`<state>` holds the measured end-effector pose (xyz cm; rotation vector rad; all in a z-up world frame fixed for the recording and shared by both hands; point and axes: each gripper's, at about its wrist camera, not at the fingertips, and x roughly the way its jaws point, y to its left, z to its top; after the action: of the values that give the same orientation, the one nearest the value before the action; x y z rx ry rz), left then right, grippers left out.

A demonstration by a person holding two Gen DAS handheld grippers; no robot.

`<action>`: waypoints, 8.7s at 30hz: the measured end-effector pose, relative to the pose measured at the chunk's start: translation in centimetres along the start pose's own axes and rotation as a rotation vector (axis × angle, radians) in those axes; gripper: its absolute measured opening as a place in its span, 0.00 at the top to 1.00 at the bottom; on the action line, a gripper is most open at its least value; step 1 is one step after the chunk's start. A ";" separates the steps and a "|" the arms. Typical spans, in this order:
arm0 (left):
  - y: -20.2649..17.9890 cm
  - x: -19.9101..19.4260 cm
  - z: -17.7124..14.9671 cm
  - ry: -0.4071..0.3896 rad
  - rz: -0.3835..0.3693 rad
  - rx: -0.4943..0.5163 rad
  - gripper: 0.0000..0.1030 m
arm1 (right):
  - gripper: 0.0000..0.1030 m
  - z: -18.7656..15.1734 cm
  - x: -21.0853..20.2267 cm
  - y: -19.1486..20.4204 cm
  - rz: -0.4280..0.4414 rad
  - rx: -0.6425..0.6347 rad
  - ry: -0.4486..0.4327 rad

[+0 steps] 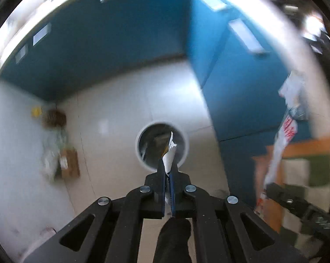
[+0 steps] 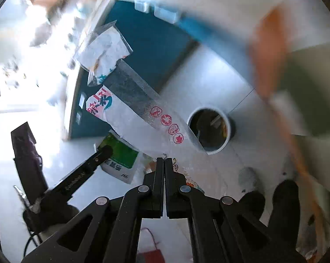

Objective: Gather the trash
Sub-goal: 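Carry both items over the white bin and open both tools to drop them, then swing both tools back toward the checkered table, then grasp a white wrapper with the left tool while the right tool grasps the green pepper stem, then carry the wrapper and pepper stem over the white bin, then open both tools to drop the wrapper and pepper stem into the bin, then swing both tools back toward the checkered counter, then grasp the small red sachet with the left tool while the right tool grasps the white paper towel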

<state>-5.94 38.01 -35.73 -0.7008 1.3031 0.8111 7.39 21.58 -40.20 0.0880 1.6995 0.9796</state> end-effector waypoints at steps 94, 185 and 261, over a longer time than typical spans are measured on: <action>-37.8 -9.8 -11.2 0.021 -0.143 0.560 0.09 | 0.01 -13.6 -37.2 -27.7 -0.554 0.570 -0.453; 11.3 29.2 -1.3 0.120 0.084 -0.178 0.00 | 0.01 4.9 35.8 -7.0 -0.575 -0.385 0.122; -59.5 -9.1 -20.9 0.074 -0.217 0.867 1.00 | 0.86 -8.4 -45.1 -40.1 -0.630 0.525 -0.546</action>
<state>31.68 -13.06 -29.74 -0.1624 1.4484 0.0020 33.92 -32.45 -30.81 0.1379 1.2991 0.0135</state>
